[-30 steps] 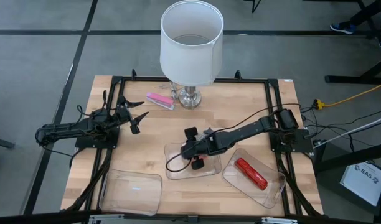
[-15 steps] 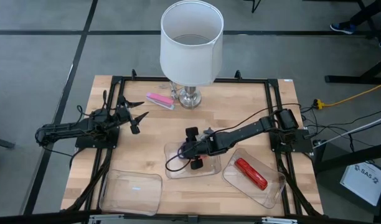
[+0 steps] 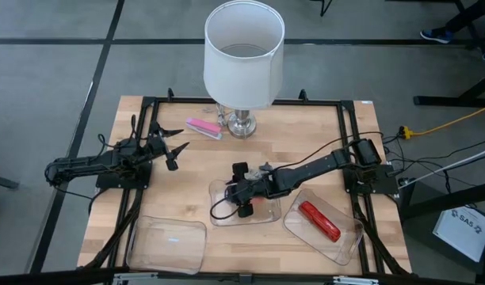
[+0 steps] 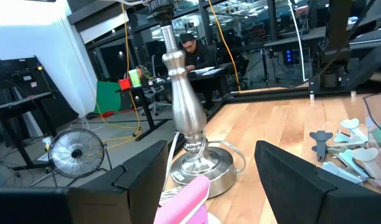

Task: Pick and place Stapler, Stapler remover, tape
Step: Move the top transparent bin to the center of the table

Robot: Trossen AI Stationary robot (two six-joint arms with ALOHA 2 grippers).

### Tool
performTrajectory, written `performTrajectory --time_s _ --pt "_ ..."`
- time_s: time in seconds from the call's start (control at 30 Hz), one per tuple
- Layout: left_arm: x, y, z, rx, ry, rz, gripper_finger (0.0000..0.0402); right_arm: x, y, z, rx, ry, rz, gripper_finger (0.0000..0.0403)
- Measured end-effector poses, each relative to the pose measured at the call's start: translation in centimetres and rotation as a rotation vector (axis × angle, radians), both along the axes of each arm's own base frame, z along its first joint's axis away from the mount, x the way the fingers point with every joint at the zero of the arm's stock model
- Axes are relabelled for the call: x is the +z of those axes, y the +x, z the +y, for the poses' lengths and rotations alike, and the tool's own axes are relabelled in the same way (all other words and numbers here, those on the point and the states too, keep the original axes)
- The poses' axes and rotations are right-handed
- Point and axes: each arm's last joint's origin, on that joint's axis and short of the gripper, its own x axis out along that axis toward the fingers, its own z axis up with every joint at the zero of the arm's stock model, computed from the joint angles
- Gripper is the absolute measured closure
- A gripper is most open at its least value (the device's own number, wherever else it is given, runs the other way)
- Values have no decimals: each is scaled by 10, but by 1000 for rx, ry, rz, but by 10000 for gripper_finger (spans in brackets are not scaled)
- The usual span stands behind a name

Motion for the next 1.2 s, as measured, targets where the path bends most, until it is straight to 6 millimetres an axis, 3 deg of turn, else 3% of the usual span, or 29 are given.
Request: performTrajectory --time_s 0.23,0.57,0.93,1.2 --pt "0 0 0 0 0 0 162 26 -20 13 62 -22 35 213" --pt "0 0 0 0 0 0 162 54 -53 23 64 301 192 213" --pt "0 0 0 0 0 0 162 51 -64 37 61 382 294 213" --pt "0 0 0 0 0 0 162 31 -61 38 6 399 377 213"
